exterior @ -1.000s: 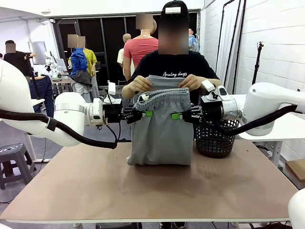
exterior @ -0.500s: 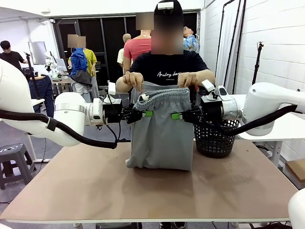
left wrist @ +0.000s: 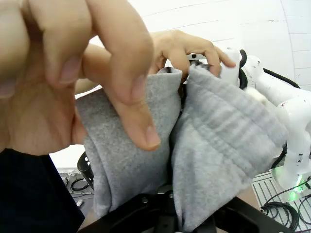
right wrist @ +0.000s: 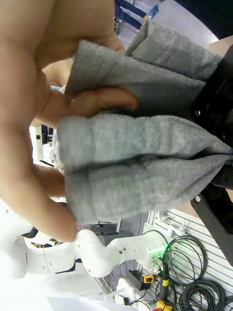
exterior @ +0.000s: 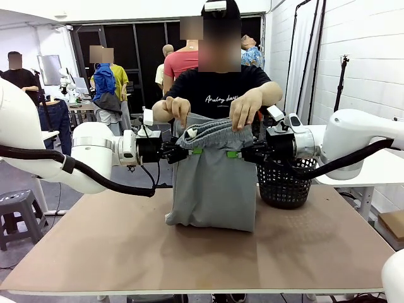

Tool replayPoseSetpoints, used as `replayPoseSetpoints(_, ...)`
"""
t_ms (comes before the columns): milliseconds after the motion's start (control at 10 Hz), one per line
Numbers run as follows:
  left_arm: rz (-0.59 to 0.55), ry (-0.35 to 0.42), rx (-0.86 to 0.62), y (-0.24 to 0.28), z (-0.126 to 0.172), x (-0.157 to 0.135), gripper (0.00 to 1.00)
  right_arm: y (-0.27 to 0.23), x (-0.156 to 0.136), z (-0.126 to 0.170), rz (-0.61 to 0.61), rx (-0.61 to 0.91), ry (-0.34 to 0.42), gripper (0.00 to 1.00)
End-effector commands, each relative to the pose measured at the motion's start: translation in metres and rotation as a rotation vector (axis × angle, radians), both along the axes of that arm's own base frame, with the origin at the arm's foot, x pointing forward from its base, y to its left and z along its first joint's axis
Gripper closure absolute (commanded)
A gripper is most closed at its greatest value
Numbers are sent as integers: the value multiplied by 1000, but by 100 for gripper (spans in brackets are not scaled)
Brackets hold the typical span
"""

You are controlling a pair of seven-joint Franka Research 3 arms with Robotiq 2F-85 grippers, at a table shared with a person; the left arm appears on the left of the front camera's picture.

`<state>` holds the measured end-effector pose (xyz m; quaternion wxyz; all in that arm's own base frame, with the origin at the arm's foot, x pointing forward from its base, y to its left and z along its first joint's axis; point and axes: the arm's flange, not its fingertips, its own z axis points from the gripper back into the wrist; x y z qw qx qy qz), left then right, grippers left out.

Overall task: Fold the training pants.
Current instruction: Release the ends of the Training pants and then grab the overlapped ends.

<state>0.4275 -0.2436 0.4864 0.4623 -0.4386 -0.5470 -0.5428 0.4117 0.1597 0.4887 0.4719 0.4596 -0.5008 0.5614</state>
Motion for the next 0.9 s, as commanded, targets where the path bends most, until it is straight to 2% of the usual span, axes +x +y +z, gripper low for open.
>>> replayPoseSetpoints(0, 4, 0, 1, -1, 2, 0, 100, 1, -2, 3, 8, 2, -7, 100)
replayPoseSetpoints(800, 4, 0, 1, -1, 2, 0, 100, 1, -2, 3, 8, 2, -7, 100)
